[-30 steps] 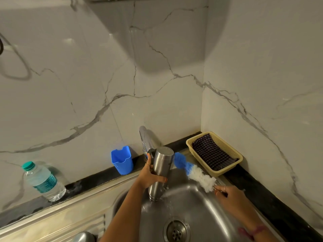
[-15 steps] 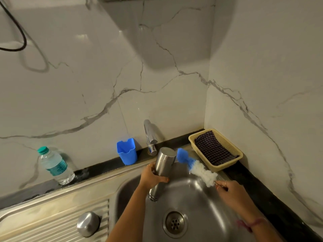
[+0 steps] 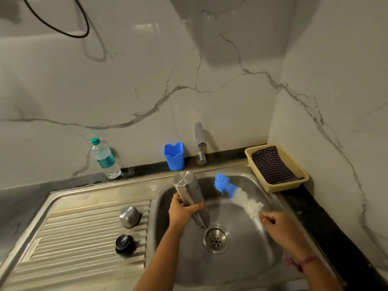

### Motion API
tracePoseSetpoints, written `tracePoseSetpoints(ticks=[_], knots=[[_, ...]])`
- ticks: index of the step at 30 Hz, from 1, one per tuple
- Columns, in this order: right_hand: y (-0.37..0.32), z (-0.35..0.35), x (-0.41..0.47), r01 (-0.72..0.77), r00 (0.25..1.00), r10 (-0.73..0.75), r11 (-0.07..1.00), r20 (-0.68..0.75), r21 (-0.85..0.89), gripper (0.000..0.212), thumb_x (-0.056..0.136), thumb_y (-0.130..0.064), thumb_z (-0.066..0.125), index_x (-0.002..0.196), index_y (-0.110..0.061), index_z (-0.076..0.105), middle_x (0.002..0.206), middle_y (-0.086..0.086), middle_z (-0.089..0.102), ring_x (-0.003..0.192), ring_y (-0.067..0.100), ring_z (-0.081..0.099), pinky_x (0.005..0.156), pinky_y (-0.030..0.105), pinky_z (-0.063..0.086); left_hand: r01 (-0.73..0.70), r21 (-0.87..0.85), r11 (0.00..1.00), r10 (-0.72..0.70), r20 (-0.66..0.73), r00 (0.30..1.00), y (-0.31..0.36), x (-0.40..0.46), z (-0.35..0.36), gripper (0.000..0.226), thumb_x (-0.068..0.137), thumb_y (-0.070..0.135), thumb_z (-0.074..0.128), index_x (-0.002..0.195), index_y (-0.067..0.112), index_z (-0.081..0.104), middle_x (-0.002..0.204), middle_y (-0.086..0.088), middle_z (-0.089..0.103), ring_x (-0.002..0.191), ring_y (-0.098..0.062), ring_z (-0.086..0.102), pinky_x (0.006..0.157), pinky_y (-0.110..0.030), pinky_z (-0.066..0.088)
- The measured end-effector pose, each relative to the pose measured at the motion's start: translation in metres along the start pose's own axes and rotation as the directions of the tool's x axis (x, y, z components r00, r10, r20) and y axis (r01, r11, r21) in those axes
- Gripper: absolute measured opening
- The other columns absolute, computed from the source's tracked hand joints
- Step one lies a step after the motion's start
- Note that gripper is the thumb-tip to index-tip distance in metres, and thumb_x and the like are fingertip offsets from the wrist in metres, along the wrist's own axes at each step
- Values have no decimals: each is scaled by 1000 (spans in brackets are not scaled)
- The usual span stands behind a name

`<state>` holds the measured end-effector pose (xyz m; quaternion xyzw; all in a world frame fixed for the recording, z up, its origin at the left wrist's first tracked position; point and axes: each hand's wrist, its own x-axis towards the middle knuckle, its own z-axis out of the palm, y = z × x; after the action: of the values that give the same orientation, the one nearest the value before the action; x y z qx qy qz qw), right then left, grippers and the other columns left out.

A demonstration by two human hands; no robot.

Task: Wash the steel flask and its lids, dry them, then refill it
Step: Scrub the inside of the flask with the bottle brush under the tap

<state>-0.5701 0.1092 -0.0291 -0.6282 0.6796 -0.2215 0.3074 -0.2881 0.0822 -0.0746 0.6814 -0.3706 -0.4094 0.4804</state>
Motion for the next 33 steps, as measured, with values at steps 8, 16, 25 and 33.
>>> tracePoseSetpoints(ticks=[8, 16, 25, 33], knots=[[-7, 4, -1, 83, 986, -76, 996, 147, -43, 23, 95, -22, 53, 102, -7, 69, 98, 18, 70, 91, 29, 65, 81, 41, 52, 76, -230, 970, -110, -138, 984, 0, -28, -9, 79, 57, 14, 94, 123, 19, 50, 114, -4, 66, 102, -21, 66, 78, -34, 60], [-12, 16, -1, 137, 967, -137, 990, 214, 14, 21, 92, -20, 58, 109, -21, 70, 89, 6, 74, 89, 26, 68, 81, 39, 53, 50, -350, 935, -126, -197, 972, 15, -54, -23, 78, 59, 10, 93, 123, 18, 49, 114, -3, 66, 103, -21, 66, 76, -32, 60], [-24, 33, 0, 144, 965, -143, 989, 221, 10, 22, 91, -18, 59, 110, -18, 71, 85, 2, 72, 85, 21, 67, 77, 34, 51, 68, -411, 909, -170, -216, 961, 27, -57, -51, 85, 58, 15, 94, 126, 21, 44, 115, 2, 61, 102, -18, 63, 87, -41, 60], [-48, 54, -11, 154, 969, -156, 988, 190, 23, 17, 91, -14, 59, 98, -15, 74, 77, 12, 72, 76, 27, 67, 67, 35, 48, 39, -527, 849, -184, -226, 957, 47, -59, -96, 80, 65, 9, 89, 132, 14, 44, 127, -6, 59, 110, -24, 60, 90, -45, 58]])
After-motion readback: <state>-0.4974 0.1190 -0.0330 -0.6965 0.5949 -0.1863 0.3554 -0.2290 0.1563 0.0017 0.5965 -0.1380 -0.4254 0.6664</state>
